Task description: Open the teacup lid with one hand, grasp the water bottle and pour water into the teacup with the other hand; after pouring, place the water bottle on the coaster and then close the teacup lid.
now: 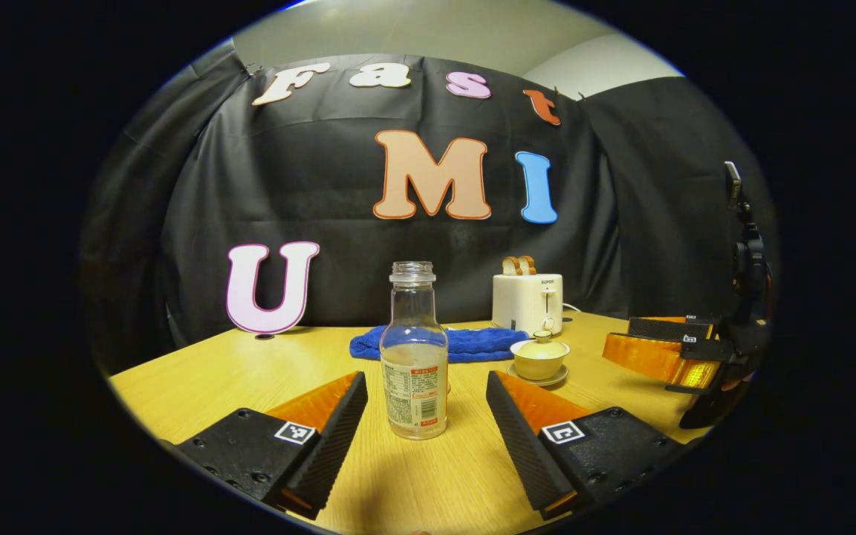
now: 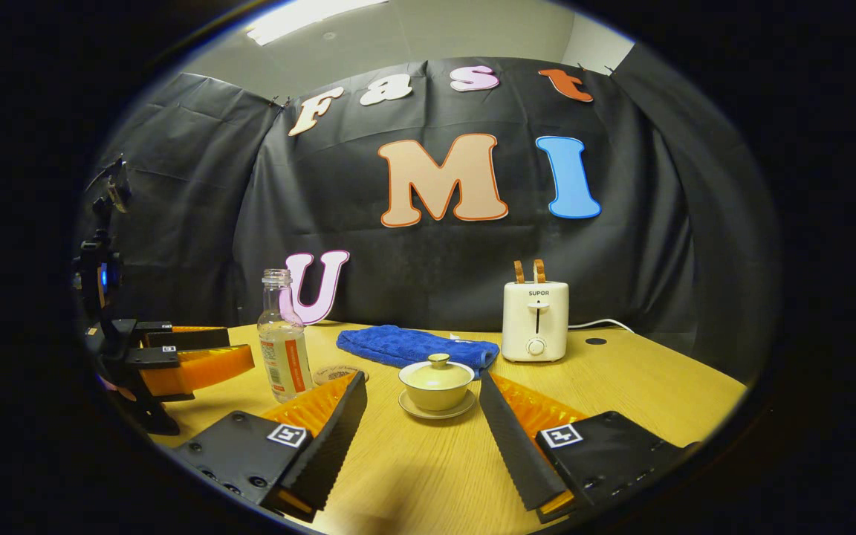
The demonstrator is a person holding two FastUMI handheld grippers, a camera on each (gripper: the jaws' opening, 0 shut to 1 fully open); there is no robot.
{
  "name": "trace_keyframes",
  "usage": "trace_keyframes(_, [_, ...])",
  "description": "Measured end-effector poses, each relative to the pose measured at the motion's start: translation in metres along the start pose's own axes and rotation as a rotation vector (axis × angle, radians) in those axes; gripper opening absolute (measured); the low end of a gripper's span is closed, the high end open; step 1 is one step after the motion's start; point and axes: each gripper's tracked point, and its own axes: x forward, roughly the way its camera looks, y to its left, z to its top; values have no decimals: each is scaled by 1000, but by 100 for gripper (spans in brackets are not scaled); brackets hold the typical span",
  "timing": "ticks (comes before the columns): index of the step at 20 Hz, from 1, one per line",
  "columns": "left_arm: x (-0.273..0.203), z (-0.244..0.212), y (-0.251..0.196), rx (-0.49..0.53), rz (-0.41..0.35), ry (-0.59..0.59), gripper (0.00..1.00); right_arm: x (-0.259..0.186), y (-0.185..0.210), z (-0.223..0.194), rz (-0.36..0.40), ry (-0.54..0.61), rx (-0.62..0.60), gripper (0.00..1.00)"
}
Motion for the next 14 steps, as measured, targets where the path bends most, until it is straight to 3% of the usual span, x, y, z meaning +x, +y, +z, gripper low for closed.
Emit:
trace_keyframes(8, [0, 0, -1, 0, 0, -1, 94, 4, -5, -4, -25, 5, 0, 97])
trace_keyframes(9, [0, 0, 0, 0, 1, 1, 94, 9, -6, -6, -23, 6, 0, 100])
trace_keyframes(14, [0, 0, -1, 0, 1, 0, 94, 61, -9, -1, -19, 9, 1, 94])
